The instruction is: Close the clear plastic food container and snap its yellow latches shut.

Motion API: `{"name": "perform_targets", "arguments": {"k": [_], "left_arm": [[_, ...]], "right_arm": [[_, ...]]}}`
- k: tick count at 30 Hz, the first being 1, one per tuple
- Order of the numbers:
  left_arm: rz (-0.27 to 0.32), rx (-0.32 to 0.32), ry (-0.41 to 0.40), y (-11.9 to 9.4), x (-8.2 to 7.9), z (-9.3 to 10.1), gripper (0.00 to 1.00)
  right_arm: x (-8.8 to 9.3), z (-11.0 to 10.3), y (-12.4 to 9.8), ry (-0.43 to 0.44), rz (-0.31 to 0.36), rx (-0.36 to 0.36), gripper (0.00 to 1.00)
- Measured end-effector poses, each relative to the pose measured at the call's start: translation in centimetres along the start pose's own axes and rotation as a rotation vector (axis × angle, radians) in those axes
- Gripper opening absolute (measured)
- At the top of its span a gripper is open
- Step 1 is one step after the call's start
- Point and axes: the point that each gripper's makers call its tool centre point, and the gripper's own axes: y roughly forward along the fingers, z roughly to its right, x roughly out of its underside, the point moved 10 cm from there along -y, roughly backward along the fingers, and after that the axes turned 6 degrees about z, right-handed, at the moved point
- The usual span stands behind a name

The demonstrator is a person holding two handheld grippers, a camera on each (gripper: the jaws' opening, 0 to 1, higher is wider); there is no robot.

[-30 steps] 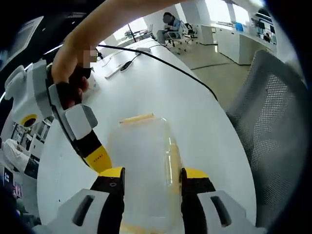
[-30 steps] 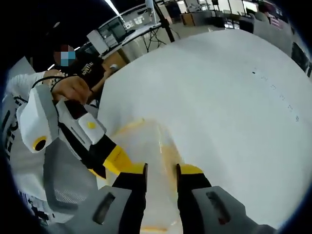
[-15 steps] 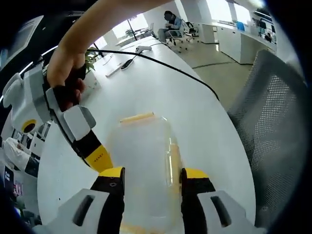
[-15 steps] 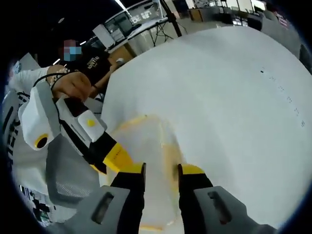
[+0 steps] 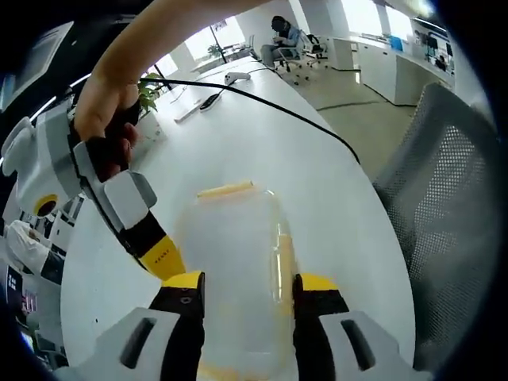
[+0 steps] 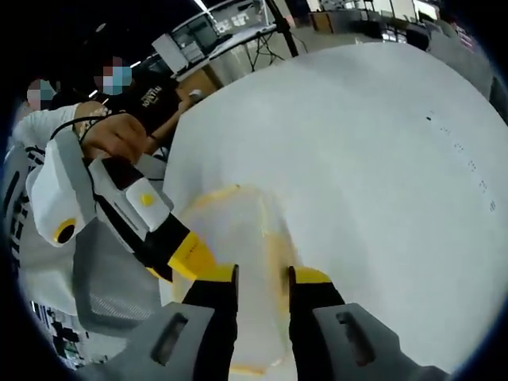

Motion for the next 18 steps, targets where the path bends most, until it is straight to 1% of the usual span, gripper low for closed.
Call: {"name": "perform_targets", "arguments": {"k": [4, 15, 16, 18], "left_arm": [[-0.01, -0.011, 0.009, 0.01, -0.08, 0.2, 0.38], [-0.014, -0.024, 0.021, -0.02, -0.09, 0.49, 0.34], [-0.026, -0.048, 0.019, 0.06, 0.01, 0.41, 0.33], [-0.027, -0.047, 0.059, 0.1, -0.15, 0.78, 0.32]], "right_arm": [[-0.03, 0.1, 0.03, 0.006, -0.001, -0.003, 0.2], [-0.05, 0.07, 0.14, 0.014, -0.009, -0.003, 0.2], [-0.03, 0.06, 0.16, 0.018, -0.009, -0.003, 0.2], [-0.01, 0.05, 0.15, 0.022, -0.006, -0.002, 0.2]]}}
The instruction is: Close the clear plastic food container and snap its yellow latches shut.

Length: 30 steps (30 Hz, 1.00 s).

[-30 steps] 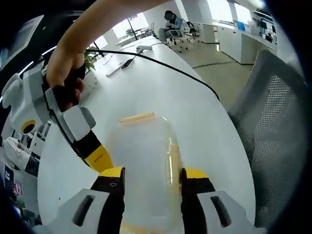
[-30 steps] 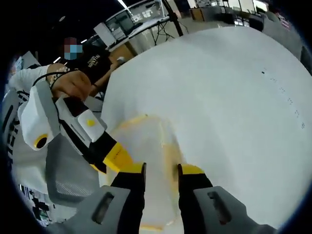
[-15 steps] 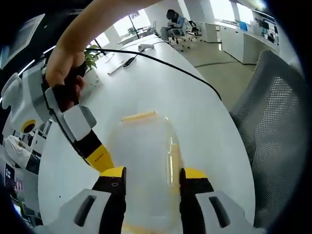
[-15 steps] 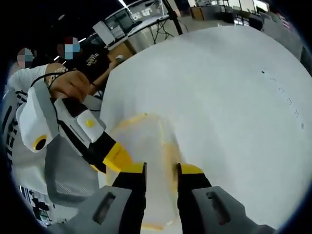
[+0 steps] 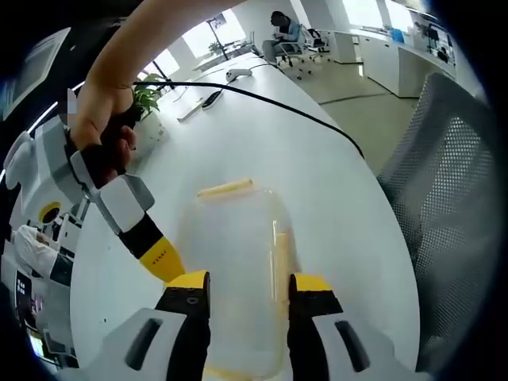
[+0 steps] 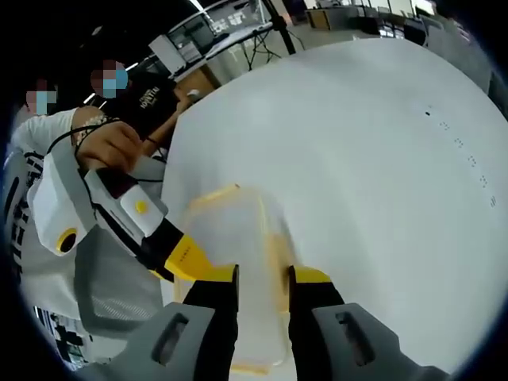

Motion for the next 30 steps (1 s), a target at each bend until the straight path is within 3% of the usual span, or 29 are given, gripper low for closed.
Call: {"name": "perform_targets", "arguments": {"k": [14, 15, 19, 30], "left_arm": [[0.007, 0.002, -0.008, -0.1, 0.0, 0.0, 0.33], [0.003, 0.006, -0.012, -0.1, 0.1, 0.0, 0.33], [0.01, 0.004, -0.005, -0.2, 0.0, 0.1, 0.33], [-0.001, 0.001, -0.004, 0.2, -0.4, 0.1, 0.33]], "right_arm": [[0.3, 0.7, 0.1, 0.073, 0.02, -0.061, 0.18], [0.3, 0.9, 0.0, 0.116, 0.014, -0.053, 0.18], [0.3, 1.4, -0.1, 0.097, 0.029, -0.082, 0.18], [0.4, 1.9, -0.3, 0.072, 0.024, -0.066, 0.19]]}}
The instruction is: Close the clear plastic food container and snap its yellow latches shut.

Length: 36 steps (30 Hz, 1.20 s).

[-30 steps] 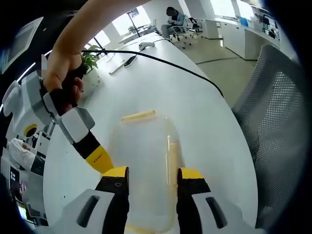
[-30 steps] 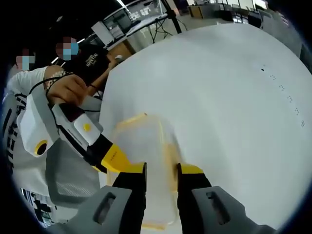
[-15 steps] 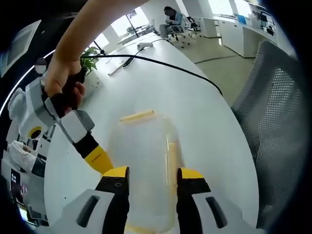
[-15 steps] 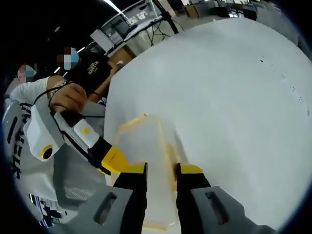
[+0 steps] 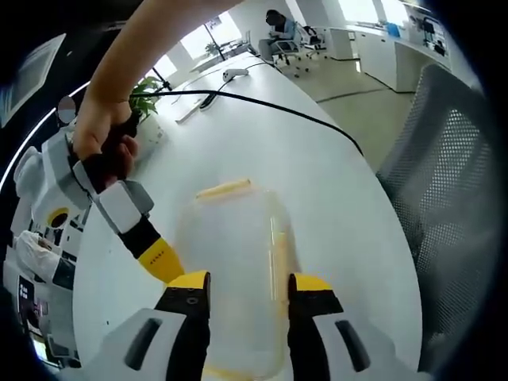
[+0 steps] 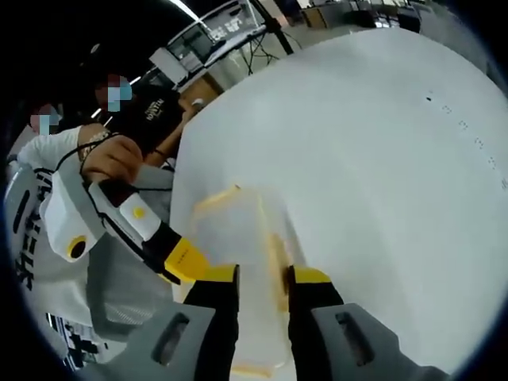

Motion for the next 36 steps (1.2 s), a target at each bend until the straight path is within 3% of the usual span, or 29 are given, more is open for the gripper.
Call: {"name": "perform_targets", "arguments": {"k": [6, 27, 36], "left_arm": [[0.0, 0.004, 0.003, 0.2, -0.1, 0.0, 0.33], [0.016, 0.049, -0.027, 0.2, 0.0, -0.7, 0.35], [0.018, 0.059, -0.025, 0.3, 0.0, -0.7, 0.37]], "right_arm": [[0.4, 0.0, -0.1, -0.009, 0.011, 0.005, 0.2], [0.9, -3.4, 0.4, -0.103, 0.013, 0.096, 0.2], [1.3, -3.7, 0.4, -0.096, 0.059, 0.119, 0.2]]}}
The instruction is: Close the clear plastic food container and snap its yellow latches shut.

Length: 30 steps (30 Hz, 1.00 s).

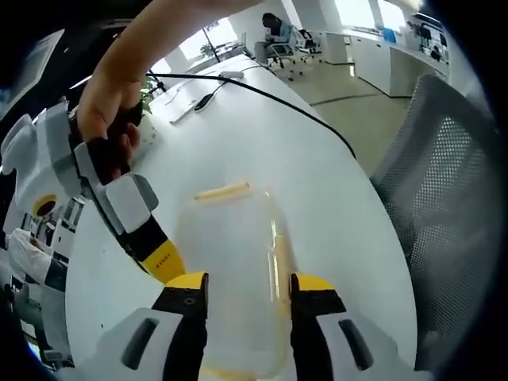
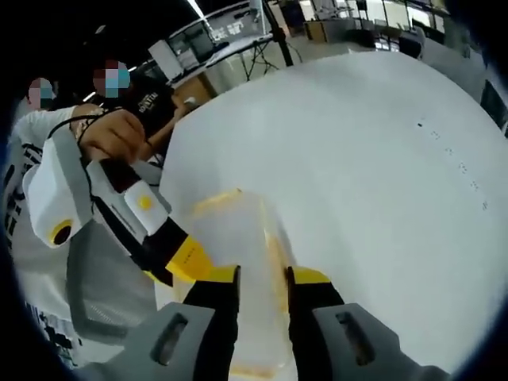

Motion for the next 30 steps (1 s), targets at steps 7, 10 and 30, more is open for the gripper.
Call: {"name": "perform_targets", "arguments": {"k": [7, 10, 30], "left_arm": [[-0.026, -0.002, -0.012, 0.0, 0.3, 0.1, 0.48], [-0.037, -0.008, -0.015, -0.1, 0.4, 0.0, 0.48], [-0.011, -0.059, -0.192, -2.7, 1.5, -2.0, 0.62]], "right_arm": [[0.2, 0.2, 0.0, 0.006, 0.027, 0.028, 0.28], [0.1, 0.4, -0.2, -0.004, 0.041, 0.038, 0.29], [-0.2, 0.0, -2.5, -0.065, 0.104, 0.118, 0.32]]}}
